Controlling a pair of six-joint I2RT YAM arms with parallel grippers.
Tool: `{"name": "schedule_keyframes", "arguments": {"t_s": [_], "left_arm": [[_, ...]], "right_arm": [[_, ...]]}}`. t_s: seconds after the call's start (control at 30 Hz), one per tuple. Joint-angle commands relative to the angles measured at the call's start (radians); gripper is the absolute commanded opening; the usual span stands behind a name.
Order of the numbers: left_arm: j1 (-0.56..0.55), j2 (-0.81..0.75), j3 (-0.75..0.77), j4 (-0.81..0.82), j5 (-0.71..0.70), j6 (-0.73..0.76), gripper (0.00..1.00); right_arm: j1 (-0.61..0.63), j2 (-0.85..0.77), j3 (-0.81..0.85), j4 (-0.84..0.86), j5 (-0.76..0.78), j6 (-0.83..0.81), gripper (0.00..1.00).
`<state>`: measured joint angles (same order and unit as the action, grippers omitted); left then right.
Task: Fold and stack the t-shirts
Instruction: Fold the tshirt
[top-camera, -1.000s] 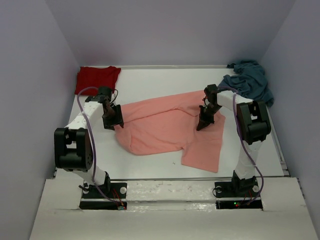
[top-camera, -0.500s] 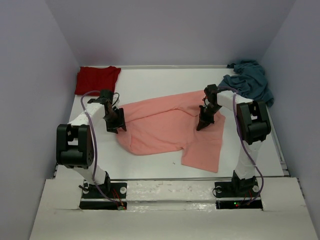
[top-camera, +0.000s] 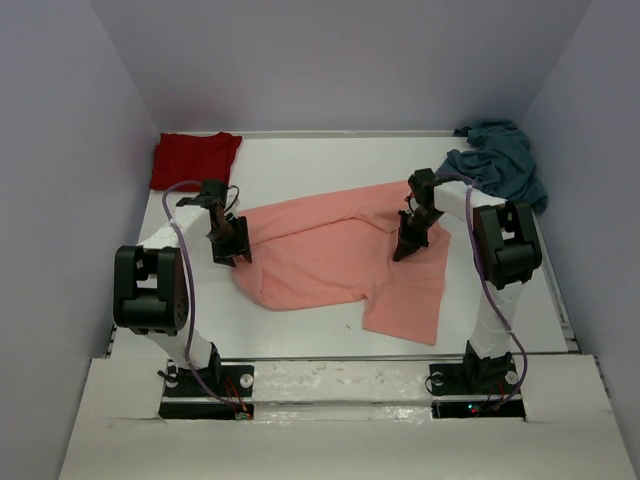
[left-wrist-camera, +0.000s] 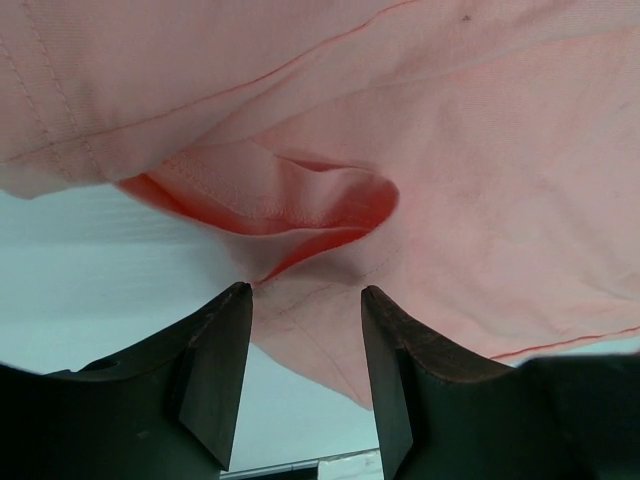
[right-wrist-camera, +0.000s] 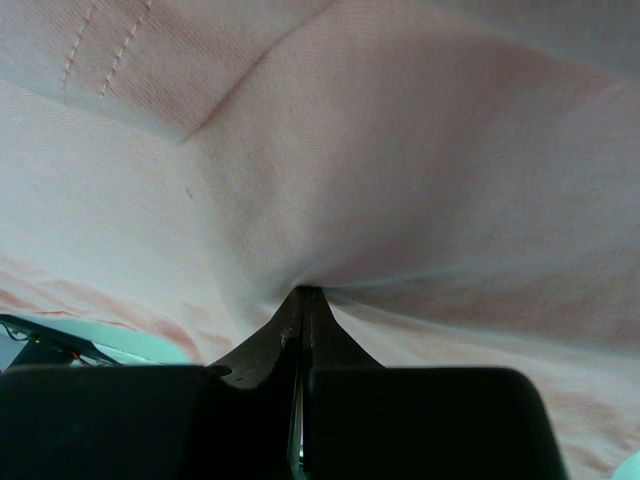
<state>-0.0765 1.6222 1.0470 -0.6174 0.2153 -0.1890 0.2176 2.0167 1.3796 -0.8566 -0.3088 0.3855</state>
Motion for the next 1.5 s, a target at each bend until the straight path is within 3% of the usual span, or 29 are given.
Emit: {"name": "schedule_keyframes", "arguments": {"t_s": [0.0,0.8,1.0,1.47], "left_arm": [[0.007,-0.002,0.031,-0.007,-0.010,0.022,0.57],[0.007,0.045,0.077,0.024,-0.024,0.054,0.57],[0.006,0.048,0.081,0.001,0.015,0.042,0.49],[0.006,0.028,0.054,-0.042,0.047,0.037,0.49]], "right_arm": [[0.008,0.033,-0.010,0.053,0.092,-0.030,0.00],[0.008,0.036,-0.007,0.051,0.091,-0.028,0.00],[0.008,0.036,-0.004,0.048,0.094,-0.028,0.00],[0.008,0.039,-0.002,0.048,0.094,-0.031,0.00]]}}
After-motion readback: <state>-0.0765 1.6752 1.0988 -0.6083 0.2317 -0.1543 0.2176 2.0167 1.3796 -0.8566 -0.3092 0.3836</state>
